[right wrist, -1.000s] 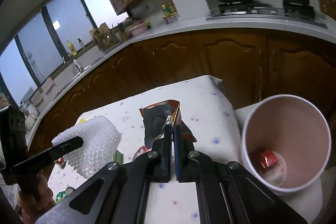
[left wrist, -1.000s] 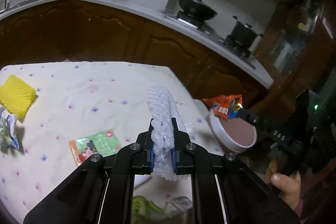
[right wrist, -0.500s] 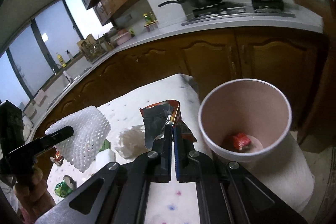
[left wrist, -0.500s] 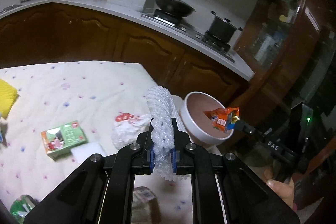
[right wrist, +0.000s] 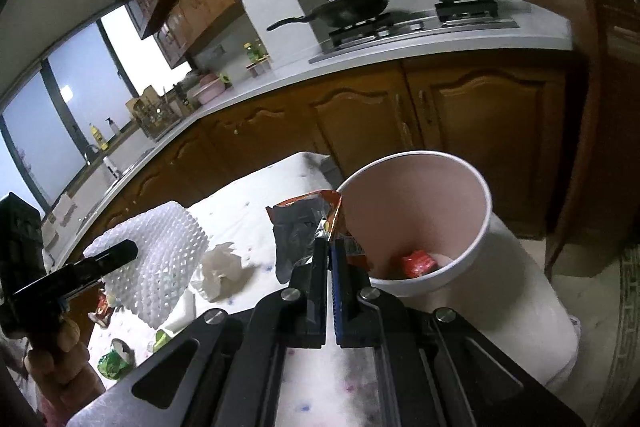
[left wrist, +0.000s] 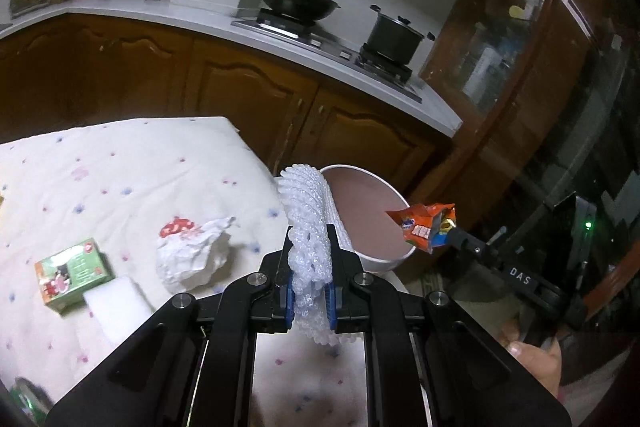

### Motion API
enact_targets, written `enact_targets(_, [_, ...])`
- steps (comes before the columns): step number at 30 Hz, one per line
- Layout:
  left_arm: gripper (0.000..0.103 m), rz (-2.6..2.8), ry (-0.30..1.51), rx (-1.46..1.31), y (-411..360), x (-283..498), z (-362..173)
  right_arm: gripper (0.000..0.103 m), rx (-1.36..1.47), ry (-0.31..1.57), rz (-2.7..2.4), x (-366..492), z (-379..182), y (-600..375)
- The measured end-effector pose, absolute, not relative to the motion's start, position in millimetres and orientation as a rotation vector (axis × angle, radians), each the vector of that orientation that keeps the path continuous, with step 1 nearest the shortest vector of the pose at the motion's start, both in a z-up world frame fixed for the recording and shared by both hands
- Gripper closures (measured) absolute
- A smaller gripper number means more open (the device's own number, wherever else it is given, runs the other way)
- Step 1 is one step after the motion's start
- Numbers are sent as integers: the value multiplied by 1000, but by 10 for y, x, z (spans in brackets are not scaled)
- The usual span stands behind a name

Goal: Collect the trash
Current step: 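Carry both items over the bin and open both tools to drop them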

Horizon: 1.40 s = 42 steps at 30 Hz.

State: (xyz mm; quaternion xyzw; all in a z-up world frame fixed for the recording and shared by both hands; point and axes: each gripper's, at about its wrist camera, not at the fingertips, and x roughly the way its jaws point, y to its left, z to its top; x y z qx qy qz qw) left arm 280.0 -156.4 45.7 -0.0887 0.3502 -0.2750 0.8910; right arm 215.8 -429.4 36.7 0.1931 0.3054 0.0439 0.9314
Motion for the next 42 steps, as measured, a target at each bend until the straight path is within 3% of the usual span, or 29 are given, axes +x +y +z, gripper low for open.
enact_targets(29, [93, -658, 811, -63, -3004, 3669, 138, 101, 434, 674, 6, 2644, 100, -4898])
enact_targets(31, [90, -649, 814, -42, -3058, 3695, 99, 96, 438, 682, 3, 2674, 67, -4924])
enact_targets(32, [84, -649, 822, -36, -3078, 3709, 71, 96, 445, 685, 0, 2686, 46, -4945])
enact_targets(36, [44, -630, 831, -26, -3077, 3735, 1, 94, 462, 701, 0, 2747, -24, -4989])
enact_targets(42, [39, -606, 852, -43, -2973, 3736, -45, 73, 491, 694, 1, 2719, -58, -5027])
